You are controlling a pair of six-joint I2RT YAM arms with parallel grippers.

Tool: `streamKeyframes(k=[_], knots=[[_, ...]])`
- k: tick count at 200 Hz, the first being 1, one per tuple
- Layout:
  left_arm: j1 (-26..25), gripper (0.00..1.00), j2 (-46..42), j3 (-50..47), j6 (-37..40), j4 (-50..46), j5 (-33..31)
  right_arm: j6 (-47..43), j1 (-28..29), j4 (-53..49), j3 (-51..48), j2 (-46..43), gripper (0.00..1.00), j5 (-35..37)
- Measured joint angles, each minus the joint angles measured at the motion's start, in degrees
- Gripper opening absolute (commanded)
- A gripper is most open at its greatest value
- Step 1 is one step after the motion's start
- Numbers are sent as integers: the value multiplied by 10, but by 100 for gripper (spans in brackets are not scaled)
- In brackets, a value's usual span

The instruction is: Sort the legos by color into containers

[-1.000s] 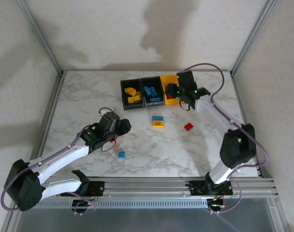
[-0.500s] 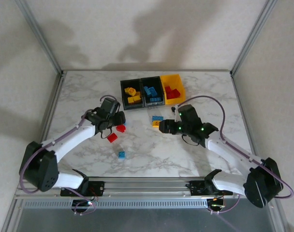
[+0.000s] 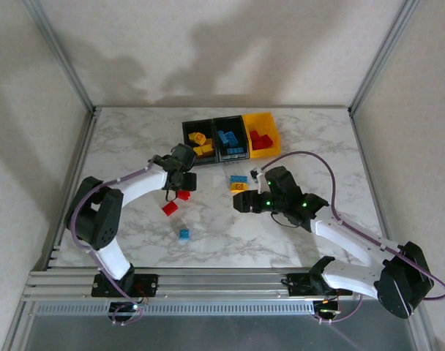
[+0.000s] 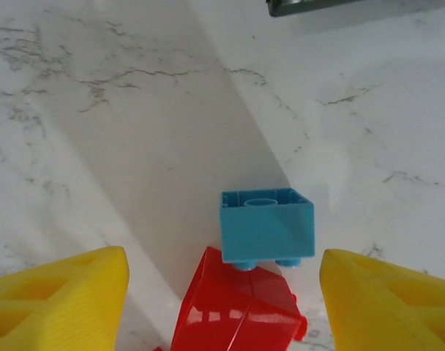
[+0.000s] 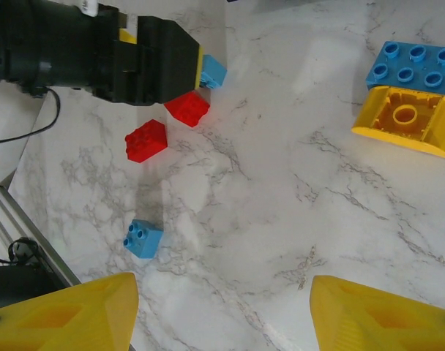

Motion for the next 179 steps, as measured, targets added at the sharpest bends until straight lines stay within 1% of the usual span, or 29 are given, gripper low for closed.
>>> streamKeyframes(k=[33,62,94,107,123,137,151,179], knots=[[0,72,7,2,11,-3,10,0,0,3,-6,0,63,0],[-1,71,8,2,20,-4,26,0,0,8,-9,6,63,0],[-7,65,20,2,26,-5,28,0,0,9,-10,11,63,1],[-7,64,26,2,27,-9,27,0,0,10,-12,11,63,2],[-8,60,28,2,27,-16,25,0,0,10,-14,11,63,3],[-8,58,28,2,28,-17,23,0,0,10,-15,11,63,4],[-8,54,28,2,28,-19,23,0,0,12,-15,11,63,4],[-9,54,24,-3,26,-18,23,0,0,13,-16,16,62,5]])
